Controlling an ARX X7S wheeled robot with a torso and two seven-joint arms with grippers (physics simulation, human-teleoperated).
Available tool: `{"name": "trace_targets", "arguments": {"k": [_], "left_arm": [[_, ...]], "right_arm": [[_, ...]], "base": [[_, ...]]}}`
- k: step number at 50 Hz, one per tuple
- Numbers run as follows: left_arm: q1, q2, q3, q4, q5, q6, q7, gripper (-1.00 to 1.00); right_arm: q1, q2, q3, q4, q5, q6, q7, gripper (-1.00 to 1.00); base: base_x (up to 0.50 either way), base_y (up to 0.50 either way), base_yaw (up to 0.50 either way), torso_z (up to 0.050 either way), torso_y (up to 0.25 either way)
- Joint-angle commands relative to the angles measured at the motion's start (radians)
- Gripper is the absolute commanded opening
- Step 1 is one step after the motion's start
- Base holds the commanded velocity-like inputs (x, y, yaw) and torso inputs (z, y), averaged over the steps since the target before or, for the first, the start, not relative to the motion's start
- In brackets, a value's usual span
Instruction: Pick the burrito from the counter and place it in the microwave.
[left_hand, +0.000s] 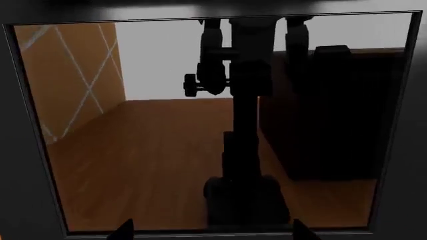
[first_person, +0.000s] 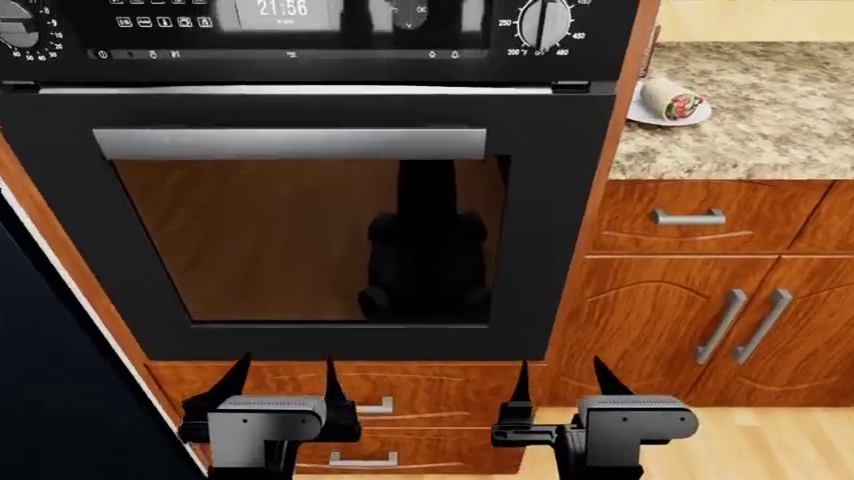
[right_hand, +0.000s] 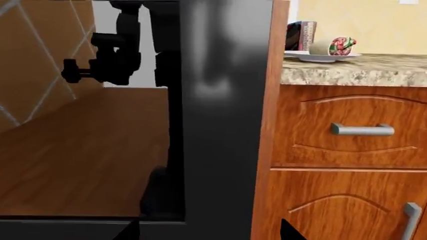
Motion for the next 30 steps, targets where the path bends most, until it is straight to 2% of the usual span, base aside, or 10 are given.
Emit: {"name": "trace_targets", "arguments": {"k": [1, 9, 17, 30], "left_arm": [[-0.003, -0.008, 0.010, -0.001, -0.006, 0.006, -0.013, 1.00], [-0.004, -0.014, 0.016, 0.001, -0.015, 0.004, -0.017, 1.00], [-0.004, -0.020, 0.022, 0.007, -0.021, 0.001, -0.022, 1.00], [-0.005, -0.027, 0.032, 0.001, -0.027, 0.009, -0.031, 1.00]], "right_arm": [[0.004, 0.009, -0.011, 0.001, 0.003, 0.003, 0.014, 1.00], [0.006, 0.014, -0.018, 0.002, 0.010, 0.000, 0.017, 1.00], [0.004, 0.018, -0.024, 0.002, 0.018, -0.016, 0.020, 1.00], [0.003, 0.022, -0.023, 0.002, 0.048, -0.012, 0.026, 1.00]], "base": [[0.50, 0.00, 0.00, 0.000, 0.000], [0.50, 0.00, 0.00, 0.000, 0.000], [0.01, -0.02, 0.00, 0.000, 0.002], [0.00, -0.50, 0.00, 0.000, 0.000]]}}
